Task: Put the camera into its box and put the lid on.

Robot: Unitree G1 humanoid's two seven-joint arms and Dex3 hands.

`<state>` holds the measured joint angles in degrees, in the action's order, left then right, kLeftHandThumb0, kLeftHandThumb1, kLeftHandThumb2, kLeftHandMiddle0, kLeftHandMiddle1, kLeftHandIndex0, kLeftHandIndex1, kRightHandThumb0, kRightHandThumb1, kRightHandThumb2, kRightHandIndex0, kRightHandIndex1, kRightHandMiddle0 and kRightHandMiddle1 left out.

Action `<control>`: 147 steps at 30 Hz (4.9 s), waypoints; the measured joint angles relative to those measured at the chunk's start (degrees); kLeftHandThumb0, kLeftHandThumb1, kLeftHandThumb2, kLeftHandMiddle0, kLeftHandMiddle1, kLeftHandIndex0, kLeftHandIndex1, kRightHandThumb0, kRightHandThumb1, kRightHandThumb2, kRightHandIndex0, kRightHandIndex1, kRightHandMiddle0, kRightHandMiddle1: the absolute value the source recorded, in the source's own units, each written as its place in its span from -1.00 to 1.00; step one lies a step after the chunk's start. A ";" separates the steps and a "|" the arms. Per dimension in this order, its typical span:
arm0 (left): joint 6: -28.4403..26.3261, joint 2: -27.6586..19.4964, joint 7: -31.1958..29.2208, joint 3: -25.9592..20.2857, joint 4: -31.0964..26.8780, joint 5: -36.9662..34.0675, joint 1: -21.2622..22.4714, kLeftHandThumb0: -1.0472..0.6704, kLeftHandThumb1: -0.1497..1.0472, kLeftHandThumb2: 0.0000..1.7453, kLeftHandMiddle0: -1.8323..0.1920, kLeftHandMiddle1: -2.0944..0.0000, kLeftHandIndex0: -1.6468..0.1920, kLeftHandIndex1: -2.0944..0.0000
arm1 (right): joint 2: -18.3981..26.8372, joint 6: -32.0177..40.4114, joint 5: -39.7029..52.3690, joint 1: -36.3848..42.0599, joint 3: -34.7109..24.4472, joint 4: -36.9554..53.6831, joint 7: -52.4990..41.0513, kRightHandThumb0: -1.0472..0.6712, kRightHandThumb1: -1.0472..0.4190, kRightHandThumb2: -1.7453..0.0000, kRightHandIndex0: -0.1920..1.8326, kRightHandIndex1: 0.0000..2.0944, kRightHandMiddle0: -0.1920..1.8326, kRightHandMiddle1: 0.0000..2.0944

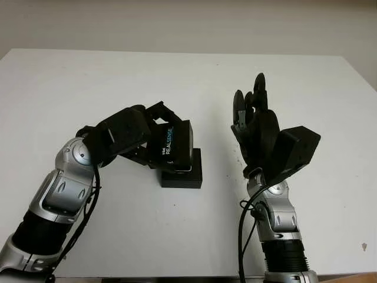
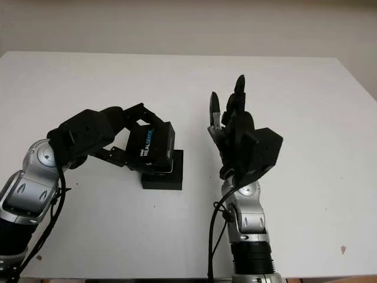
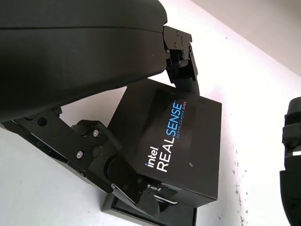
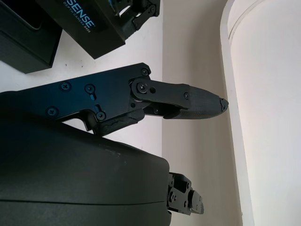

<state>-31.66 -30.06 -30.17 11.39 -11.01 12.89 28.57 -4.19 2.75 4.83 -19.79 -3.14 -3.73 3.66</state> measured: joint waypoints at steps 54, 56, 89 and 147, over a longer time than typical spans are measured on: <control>-10.59 3.83 -1.27 5.27 -4.89 4.53 -1.72 -0.01 0.79 -0.94 0.26 -0.69 0.46 -0.68 | -0.64 -1.04 -0.08 -0.08 1.29 -2.58 3.42 -0.54 -1.00 0.47 -1.00 -1.00 -1.00 -0.96; -10.46 4.22 -0.87 5.28 -4.89 4.30 -1.83 0.00 0.78 -0.94 0.25 -0.69 0.45 -0.68 | -0.64 -1.39 -0.07 -0.08 1.58 -2.91 3.41 -0.55 -1.00 0.48 -1.00 -1.00 -1.00 -0.96; -8.87 4.22 -0.61 7.75 -5.19 5.65 -1.71 -0.07 0.81 -0.93 0.21 -0.59 0.43 -0.63 | -0.65 -1.93 0.63 -0.10 2.16 -3.17 4.66 -0.57 -1.00 0.51 -1.00 -1.00 -1.00 -0.97; 25.80 -6.30 0.28 3.41 -7.25 13.78 -9.46 -0.70 0.96 -0.93 0.90 0.96 1.00 1.00 | -0.85 -1.59 1.20 -0.56 1.85 -4.86 3.34 -0.59 -1.00 0.56 -1.00 -0.97 -0.97 -0.95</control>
<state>-5.86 -36.36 -29.88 14.80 -18.25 26.67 19.11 -5.04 1.16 6.03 -20.34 -1.29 -8.59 7.00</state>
